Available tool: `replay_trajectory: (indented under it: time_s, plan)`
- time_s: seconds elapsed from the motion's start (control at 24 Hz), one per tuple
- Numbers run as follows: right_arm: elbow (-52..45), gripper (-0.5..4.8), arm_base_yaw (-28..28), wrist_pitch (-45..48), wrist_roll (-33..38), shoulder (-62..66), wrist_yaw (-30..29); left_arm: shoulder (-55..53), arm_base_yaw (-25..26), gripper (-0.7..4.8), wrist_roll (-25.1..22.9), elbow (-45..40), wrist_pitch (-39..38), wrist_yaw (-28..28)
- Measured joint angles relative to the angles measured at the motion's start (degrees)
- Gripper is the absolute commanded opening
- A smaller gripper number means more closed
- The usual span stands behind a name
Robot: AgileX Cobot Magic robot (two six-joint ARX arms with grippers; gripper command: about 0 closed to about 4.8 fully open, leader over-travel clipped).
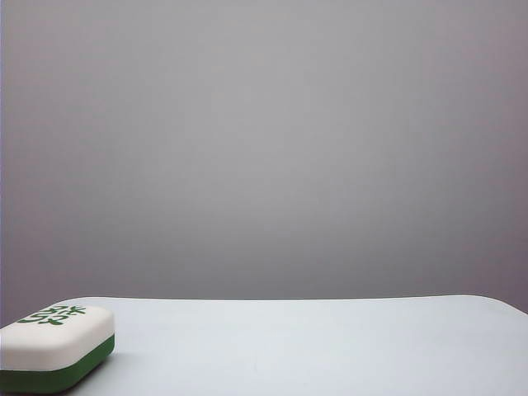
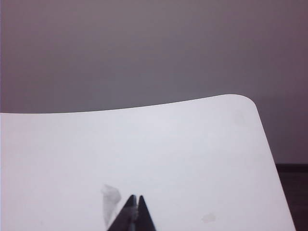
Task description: Move the foam mahjong from the right side of the table to the left side of the table.
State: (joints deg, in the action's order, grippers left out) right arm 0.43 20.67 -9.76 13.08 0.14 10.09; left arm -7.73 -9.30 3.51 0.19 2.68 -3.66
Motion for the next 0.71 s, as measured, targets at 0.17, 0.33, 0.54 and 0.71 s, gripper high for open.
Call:
replay_trajectory:
  time_s: [0.17,0.33,0.54,0.71]
  plan:
    - [0.0,-0.04,0.0,0.0,-1.1,0.0,0.2,0.0,0.0,-0.03,-0.2,-0.1,-0.5,4.8]
    - [0.0,-0.05,0.0,0.0,-1.2,0.0,0.2,0.0,0.0,-0.03,-0.2,-0.1,-1.5,5.8]
    - [0.0,-0.04,0.0,0.0,-1.2,0.0,0.2,0.0,0.0,-0.03,0.0,-0.1,-4.0,5.8]
    - [0.0,-0.04,0.0,0.0,-1.2,0.0,0.2,0.0,0.0,-0.03,0.0,-0.1,-4.0,5.8]
